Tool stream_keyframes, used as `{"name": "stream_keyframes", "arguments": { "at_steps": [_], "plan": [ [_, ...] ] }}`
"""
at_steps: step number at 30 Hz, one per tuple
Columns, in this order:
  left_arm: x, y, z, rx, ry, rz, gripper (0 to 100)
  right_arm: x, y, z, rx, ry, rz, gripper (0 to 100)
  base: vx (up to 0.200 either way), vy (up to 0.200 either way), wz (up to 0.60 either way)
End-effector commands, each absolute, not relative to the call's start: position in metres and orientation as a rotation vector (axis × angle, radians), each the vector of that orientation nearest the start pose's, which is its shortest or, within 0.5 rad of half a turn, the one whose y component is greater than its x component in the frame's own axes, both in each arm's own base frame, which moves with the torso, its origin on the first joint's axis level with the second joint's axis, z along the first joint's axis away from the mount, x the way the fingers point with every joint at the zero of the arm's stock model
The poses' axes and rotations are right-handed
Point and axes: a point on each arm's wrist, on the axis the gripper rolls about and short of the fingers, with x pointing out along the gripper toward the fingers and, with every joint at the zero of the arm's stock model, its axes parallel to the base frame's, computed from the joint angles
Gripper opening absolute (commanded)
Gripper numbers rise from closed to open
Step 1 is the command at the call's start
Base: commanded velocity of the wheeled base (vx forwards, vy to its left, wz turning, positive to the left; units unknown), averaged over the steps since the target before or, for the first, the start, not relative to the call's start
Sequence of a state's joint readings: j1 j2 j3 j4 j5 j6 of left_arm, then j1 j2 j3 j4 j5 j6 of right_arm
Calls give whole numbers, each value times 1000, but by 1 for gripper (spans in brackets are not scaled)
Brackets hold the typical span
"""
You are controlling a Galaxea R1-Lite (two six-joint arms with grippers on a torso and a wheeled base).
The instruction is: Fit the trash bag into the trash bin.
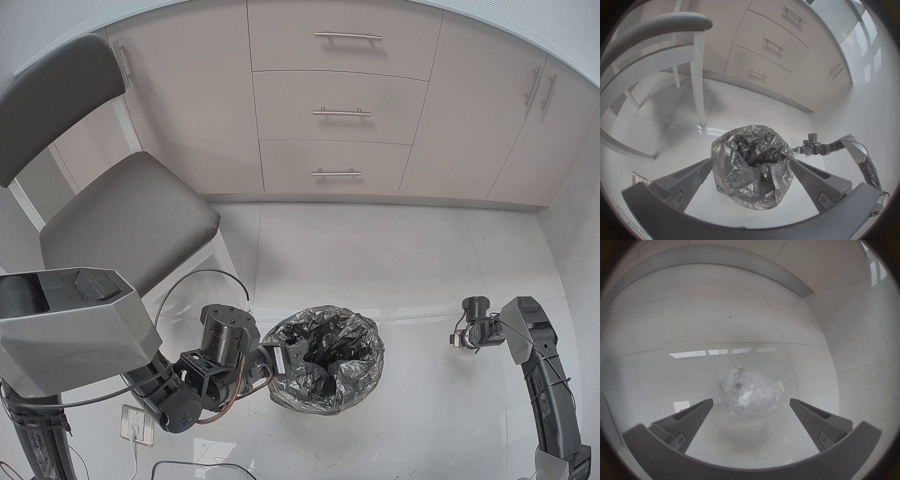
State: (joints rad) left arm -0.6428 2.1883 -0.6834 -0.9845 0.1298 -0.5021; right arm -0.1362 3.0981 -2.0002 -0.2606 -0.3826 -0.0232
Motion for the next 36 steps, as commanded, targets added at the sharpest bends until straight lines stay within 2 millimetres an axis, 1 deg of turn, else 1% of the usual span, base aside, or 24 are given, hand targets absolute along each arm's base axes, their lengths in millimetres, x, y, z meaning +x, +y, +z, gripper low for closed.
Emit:
{"name": "stream_keyframes", "arguments": {
  "at_steps": [1, 11, 16, 21, 36],
  "plan": [
    [281, -206, 21, -281, 601, -364, 100, 508, -75, -184, -124, 847, -463, 100, 0, 0, 0],
    [280, -207, 18, -281, 601, -365, 100, 509, -76, -183, -138, 841, -443, 100, 0, 0, 0],
    [280, -206, 18, -280, 601, -364, 100, 513, -80, -179, -174, 787, -436, 100, 0, 0, 0],
    [280, -206, 18, -280, 601, -364, 100, 516, -80, -176, -211, 761, -422, 100, 0, 0, 0],
    [280, -206, 18, -280, 601, -364, 100, 516, -81, -176, -203, 760, -428, 100, 0, 0, 0]
  ]
}}
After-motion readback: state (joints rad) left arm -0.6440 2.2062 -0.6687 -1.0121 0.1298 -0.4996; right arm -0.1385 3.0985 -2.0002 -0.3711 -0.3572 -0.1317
